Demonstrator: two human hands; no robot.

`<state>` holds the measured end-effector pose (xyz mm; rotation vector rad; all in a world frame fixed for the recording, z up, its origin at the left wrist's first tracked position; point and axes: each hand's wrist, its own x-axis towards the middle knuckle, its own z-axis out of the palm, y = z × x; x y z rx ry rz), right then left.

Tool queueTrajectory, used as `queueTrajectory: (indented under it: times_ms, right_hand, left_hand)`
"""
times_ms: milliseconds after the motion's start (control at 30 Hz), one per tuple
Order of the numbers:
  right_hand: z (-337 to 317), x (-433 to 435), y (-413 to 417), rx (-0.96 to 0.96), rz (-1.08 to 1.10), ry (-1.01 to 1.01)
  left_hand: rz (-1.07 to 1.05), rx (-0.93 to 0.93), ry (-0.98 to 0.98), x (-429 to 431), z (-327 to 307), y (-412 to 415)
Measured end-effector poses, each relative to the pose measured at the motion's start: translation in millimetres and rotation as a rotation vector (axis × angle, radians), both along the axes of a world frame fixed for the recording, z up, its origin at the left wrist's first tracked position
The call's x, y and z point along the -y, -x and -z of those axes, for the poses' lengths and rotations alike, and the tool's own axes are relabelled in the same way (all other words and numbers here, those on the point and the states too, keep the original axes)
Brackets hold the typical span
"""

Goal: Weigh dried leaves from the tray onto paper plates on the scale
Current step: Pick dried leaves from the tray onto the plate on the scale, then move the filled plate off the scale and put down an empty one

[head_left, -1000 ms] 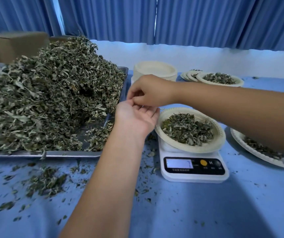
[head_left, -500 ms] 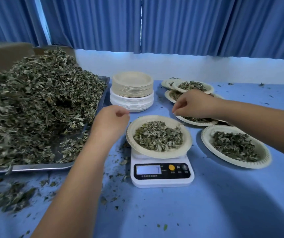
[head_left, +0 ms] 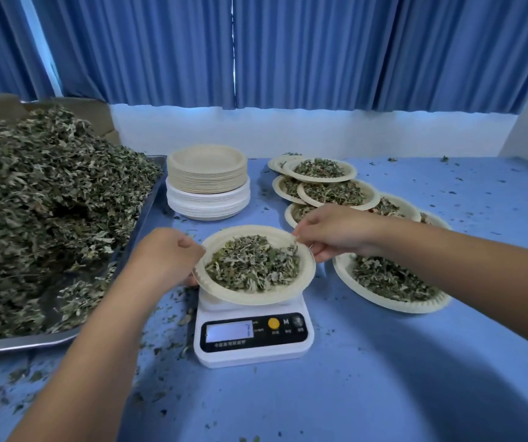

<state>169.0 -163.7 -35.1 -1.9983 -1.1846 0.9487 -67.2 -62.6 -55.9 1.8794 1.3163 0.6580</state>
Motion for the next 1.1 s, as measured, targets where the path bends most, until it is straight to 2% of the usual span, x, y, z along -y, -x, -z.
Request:
queueTrajectory:
  times_ms: [167,267,333,500,633,800,1100]
  right_hand:
    - [-7,14,-16,-0.048,0.086,-0.036]
    - [-17,24,-34,-0.137,0.113,-0.023]
    - [-25,32,-47,-0.165,0.151,-0.016]
    - [-42,55,-85,0.047,0.172,0.007]
    - [-49,73,-112,0.134,0.210,0.007]
    - [-39,92,-139,0.083,0.231,0.092]
    - [-18,101,-155,0.032,0.212,0.108]
  left_hand:
    - [0.025,0.200,0.085,13,-3,-13]
    - [0.068,0.336,0.202,27,-5,-30]
    - [0.083,0.370,0.212,37,-7,-45]
    - [0.150,0.467,0.254,67,-17,-88]
    - [0.200,0.460,0.326,81,-25,-119]
    - [0.288,0.353,0.365,96,-16,-140]
    - [0.282,0.241,0.303,98,-4,-159]
